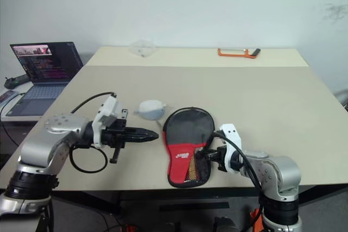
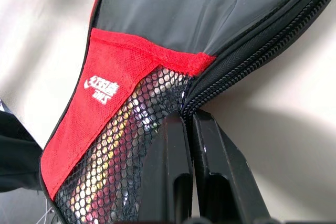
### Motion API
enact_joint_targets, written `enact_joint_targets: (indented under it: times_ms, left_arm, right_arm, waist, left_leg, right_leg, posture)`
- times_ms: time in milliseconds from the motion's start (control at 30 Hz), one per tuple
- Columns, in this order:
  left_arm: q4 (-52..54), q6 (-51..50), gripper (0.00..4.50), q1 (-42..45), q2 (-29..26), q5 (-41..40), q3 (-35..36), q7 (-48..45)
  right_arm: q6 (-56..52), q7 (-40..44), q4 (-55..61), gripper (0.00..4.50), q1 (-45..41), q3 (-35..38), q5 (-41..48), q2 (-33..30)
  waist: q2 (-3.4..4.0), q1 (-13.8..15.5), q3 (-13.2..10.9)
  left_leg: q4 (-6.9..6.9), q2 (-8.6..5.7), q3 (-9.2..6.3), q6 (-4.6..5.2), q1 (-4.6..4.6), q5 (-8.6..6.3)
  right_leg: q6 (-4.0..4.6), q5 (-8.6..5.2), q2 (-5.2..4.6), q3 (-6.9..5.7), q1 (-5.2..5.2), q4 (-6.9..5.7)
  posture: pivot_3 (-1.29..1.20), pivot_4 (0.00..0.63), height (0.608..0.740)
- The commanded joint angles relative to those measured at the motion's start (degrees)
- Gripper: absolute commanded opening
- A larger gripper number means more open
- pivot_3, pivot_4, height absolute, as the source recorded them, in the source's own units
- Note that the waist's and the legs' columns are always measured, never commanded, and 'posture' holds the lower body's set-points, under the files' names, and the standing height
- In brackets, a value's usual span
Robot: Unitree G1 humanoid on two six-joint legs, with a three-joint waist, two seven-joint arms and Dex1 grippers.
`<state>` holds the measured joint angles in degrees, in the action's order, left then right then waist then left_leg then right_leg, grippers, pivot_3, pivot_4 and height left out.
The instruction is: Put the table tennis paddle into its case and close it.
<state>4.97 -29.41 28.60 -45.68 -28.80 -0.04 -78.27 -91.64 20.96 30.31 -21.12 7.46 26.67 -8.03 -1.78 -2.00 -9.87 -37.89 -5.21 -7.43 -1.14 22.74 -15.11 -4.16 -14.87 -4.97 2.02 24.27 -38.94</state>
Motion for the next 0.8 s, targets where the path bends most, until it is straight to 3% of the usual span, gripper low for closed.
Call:
enact_joint_targets:
  times_ms: [33,300,400,467,633,767,800]
  left_arm:
    - [0.2,1.0,0.0,2.2,-0.5,-0.1,-0.3,-0.5]
    - [-1.7,3.6,0.0,1.5,-0.5,0.6,-0.4,-0.7]
    - [-1.7,4.5,0.0,0.2,-0.7,0.6,0.0,-0.7]
    - [-1.5,4.9,0.0,-0.5,-0.8,0.4,0.3,-0.4]
    - [-1.0,4.8,0.0,-1.2,-0.8,0.2,0.9,0.5]
    - [-0.7,2.9,0.0,-0.6,-0.5,-0.1,1.8,2.9]
    - [-1.0,2.1,0.0,-0.3,-0.5,-0.2,2.1,3.8]
  right_arm:
    - [-0.9,-0.4,2.9,0.02,0.4,0.7,1.9,0.4]
    - [-0.9,-1.0,2.6,0.02,1.7,-0.5,2.7,0.6]
    - [-0.9,0.0,3.7,0.71,2.1,-0.2,4.0,-1.5]
    - [-0.9,0.7,4.7,1.45,2.1,-1.0,4.5,-4.0]
    - [4.9,4.5,7.0,3.13,2.4,-7.0,5.1,-15.5]
    - [13.9,15.1,8.1,4.47,-1.3,-8.0,8.7,-26.0]
    - [16.1,17.0,7.6,4.47,-3.1,-6.8,10.1,-26.2]
  waist:
    - [0.0,0.0,0.0]
    - [0.0,0.0,0.0]
    - [0.0,0.0,0.0]
    - [0.0,0.0,0.0]
    - [0.0,0.0,0.0]
    - [-0.01,0.0,0.0]
    - [-0.01,-0.2,-0.1]
  left_leg:
    - [0.0,-0.02,0.0,0.0,0.0,0.0]
    - [0.01,-0.02,0.02,0.0,-0.02,0.0]
    - [0.01,-0.02,0.01,0.0,-0.02,0.0]
    - [0.01,-0.02,0.01,0.0,-0.01,0.0]
    - [0.0,-0.01,-0.01,0.01,-0.04,0.0]
    - [-0.02,-0.01,-0.01,0.03,-0.04,-0.01]
    - [-0.01,-0.01,-0.01,0.03,-0.04,-0.01]
  right_leg:
    - [0.0,0.0,0.01,-0.02,-0.01,0.01]
    - [0.0,0.0,0.01,0.01,-0.02,0.02]
    - [0.0,0.0,0.0,0.0,-0.02,0.02]
    - [0.0,0.0,0.0,0.0,-0.03,0.03]
    - [-0.01,-0.01,0.0,-0.06,-0.1,0.06]
    - [-0.04,-0.02,0.0,-0.13,-0.18,0.12]
    - [-0.04,-0.02,0.0,-0.13,-0.18,0.14]
  posture:
    - [0.0,0.15,0.74]
    - [0.0,0.15,0.74]
    - [0.0,0.15,0.74]
    - [0.0,0.15,0.74]
    - [0.0,0.15,0.74]
    - [0.0,0.15,0.74]
    - [0.0,0.15,0.74]
